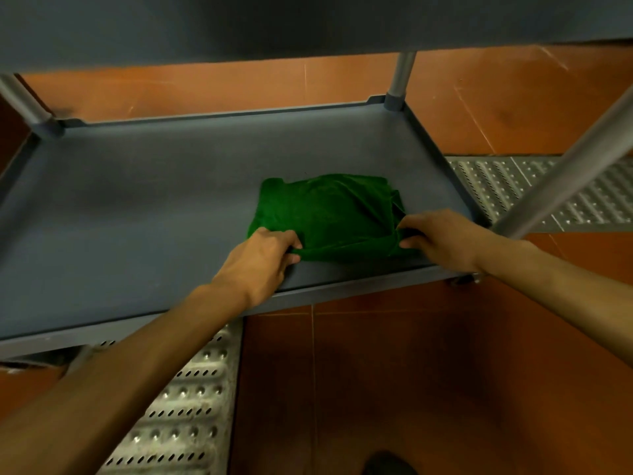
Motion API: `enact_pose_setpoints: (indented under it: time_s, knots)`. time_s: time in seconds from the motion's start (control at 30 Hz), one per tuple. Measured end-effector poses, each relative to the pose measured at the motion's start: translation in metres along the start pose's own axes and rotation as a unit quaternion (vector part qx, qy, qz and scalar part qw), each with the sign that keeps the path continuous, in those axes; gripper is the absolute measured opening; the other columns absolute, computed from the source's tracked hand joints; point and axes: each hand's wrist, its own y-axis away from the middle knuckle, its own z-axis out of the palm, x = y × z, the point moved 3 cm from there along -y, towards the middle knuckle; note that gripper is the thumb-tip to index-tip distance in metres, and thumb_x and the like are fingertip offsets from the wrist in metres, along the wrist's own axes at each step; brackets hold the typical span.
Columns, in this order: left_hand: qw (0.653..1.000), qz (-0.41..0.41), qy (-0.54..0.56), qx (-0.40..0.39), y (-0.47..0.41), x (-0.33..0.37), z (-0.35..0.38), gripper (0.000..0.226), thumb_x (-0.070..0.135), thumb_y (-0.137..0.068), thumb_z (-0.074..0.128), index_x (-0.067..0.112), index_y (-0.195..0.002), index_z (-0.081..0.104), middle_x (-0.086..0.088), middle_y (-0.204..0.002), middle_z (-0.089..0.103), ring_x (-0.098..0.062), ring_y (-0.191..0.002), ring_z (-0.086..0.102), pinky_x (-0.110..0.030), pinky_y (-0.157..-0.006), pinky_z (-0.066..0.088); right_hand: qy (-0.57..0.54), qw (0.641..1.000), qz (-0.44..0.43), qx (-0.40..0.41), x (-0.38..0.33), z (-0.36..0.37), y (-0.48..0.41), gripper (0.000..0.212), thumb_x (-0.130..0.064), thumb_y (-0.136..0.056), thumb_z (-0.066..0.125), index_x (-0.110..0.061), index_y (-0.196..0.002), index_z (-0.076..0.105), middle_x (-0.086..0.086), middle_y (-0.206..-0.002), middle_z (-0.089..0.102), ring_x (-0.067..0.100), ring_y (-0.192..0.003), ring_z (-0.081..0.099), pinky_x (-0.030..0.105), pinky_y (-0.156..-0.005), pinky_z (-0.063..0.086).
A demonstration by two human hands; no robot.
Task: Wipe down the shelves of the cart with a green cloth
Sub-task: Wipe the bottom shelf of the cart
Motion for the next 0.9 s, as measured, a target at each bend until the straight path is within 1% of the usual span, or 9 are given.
enact_pose_setpoints:
  time_s: [0.1, 0.23, 0.33, 0.43, 0.5, 0.57, 0.67, 0.77, 0.9]
  knots:
    - [1.0, 0.015, -0.002, -0.003, 0.011, 0.006, -0.001, 0.021, 0.02, -0.1, 0.052, 0.016, -0.12, 0.058, -0.007, -0.111, 0.065, -0.025, -0.109, 0.051, -0.045, -0.086, 0.048, 0.005, 1.0, -0.005, -0.016, -0.003, 0.0, 0.009, 0.021, -0.026, -0.099, 0.052, -0.025, -0.119, 0.059, -0.002, -0.103, 0.066, 0.017, -0.091, 0.062, 0.044, -0.085, 0.052]
    - [1.0, 0.022, -0.002, -0.01, 0.024, 0.013, -0.006, 0.023, 0.02, -0.101, 0.049, 0.015, -0.122, 0.056, -0.007, -0.111, 0.063, -0.023, -0.108, 0.051, -0.039, -0.085, 0.047, -0.004, 0.999, -0.016, -0.035, -0.007, -0.001, 0.022, 0.022, -0.023, -0.1, 0.051, -0.03, -0.12, 0.058, -0.016, -0.094, 0.06, 0.012, -0.087, 0.061, 0.04, -0.084, 0.052]
    - [0.999, 0.031, -0.011, -0.01, 0.031, 0.022, -0.012, 0.023, 0.015, -0.1, 0.05, 0.015, -0.123, 0.054, -0.007, -0.109, 0.063, -0.022, -0.105, 0.053, -0.036, -0.081, 0.047, -0.017, 0.999, -0.01, -0.049, -0.009, -0.005, 0.03, 0.017, -0.024, -0.1, 0.05, -0.031, -0.113, 0.058, -0.01, -0.097, 0.064, 0.011, -0.088, 0.062, 0.04, -0.086, 0.052]
    - [0.999, 0.041, -0.022, 0.011, 0.033, 0.027, -0.024, 0.023, 0.014, -0.1, 0.05, 0.016, -0.123, 0.053, -0.003, -0.098, 0.057, -0.023, -0.098, 0.055, -0.031, -0.073, 0.041, -0.034, 0.999, -0.016, -0.036, -0.014, -0.024, 0.04, 0.014, -0.021, -0.1, 0.051, -0.034, -0.1, 0.055, -0.019, -0.089, 0.059, 0.001, -0.083, 0.057, 0.022, -0.077, 0.047]
    - [0.998, 0.04, -0.026, 0.029, 0.03, 0.031, -0.038, 0.022, 0.019, -0.101, 0.049, 0.018, -0.123, 0.053, 0.0, -0.094, 0.049, -0.027, -0.093, 0.058, -0.033, -0.071, 0.04, -0.039, 0.999, -0.014, -0.009, -0.017, -0.043, 0.046, 0.017, -0.022, -0.099, 0.051, -0.035, -0.089, 0.054, -0.017, -0.085, 0.06, 0.004, -0.078, 0.057, 0.017, -0.067, 0.043]
    - [0.997, 0.045, -0.034, 0.055, 0.024, 0.036, -0.056, 0.022, 0.025, -0.101, 0.048, 0.019, -0.121, 0.054, -0.002, -0.093, 0.049, -0.033, -0.092, 0.058, -0.039, -0.074, 0.046, -0.064, 0.998, -0.004, 0.018, -0.02, -0.06, 0.05, 0.016, -0.025, -0.098, 0.052, -0.034, -0.086, 0.057, -0.008, -0.084, 0.064, 0.012, -0.077, 0.062, 0.023, -0.065, 0.047]
    - [0.993, 0.058, -0.039, 0.099, 0.011, 0.044, -0.081, 0.021, 0.029, -0.1, 0.048, 0.018, -0.116, 0.055, -0.009, -0.092, 0.054, -0.037, -0.091, 0.057, -0.045, -0.076, 0.049, -0.108, 0.992, 0.02, 0.057, -0.018, -0.084, 0.052, 0.012, -0.028, -0.098, 0.052, -0.024, -0.099, 0.064, 0.001, -0.088, 0.069, 0.021, -0.07, 0.068, 0.038, -0.062, 0.058]
    - [0.99, 0.06, -0.028, 0.122, -0.007, 0.053, -0.102, 0.02, 0.03, -0.099, 0.049, 0.02, -0.114, 0.056, -0.018, -0.098, 0.062, -0.041, -0.091, 0.06, -0.048, -0.079, 0.051, -0.142, 0.986, 0.038, 0.085, -0.018, -0.107, 0.056, 0.015, -0.027, -0.098, 0.05, -0.024, -0.102, 0.064, 0.001, -0.087, 0.071, 0.023, -0.066, 0.068, 0.035, -0.054, 0.057]
    - [0.992, 0.028, -0.052, 0.109, -0.038, 0.064, -0.115, 0.022, 0.034, -0.1, 0.044, 0.02, -0.116, 0.05, -0.014, -0.103, 0.064, -0.038, -0.095, 0.059, -0.041, -0.08, 0.048, -0.142, 0.978, 0.038, 0.146, -0.012, -0.131, 0.052, 0.021, -0.025, -0.101, 0.047, -0.012, -0.104, 0.063, 0.013, -0.092, 0.07, 0.033, -0.077, 0.068, 0.042, -0.064, 0.057]
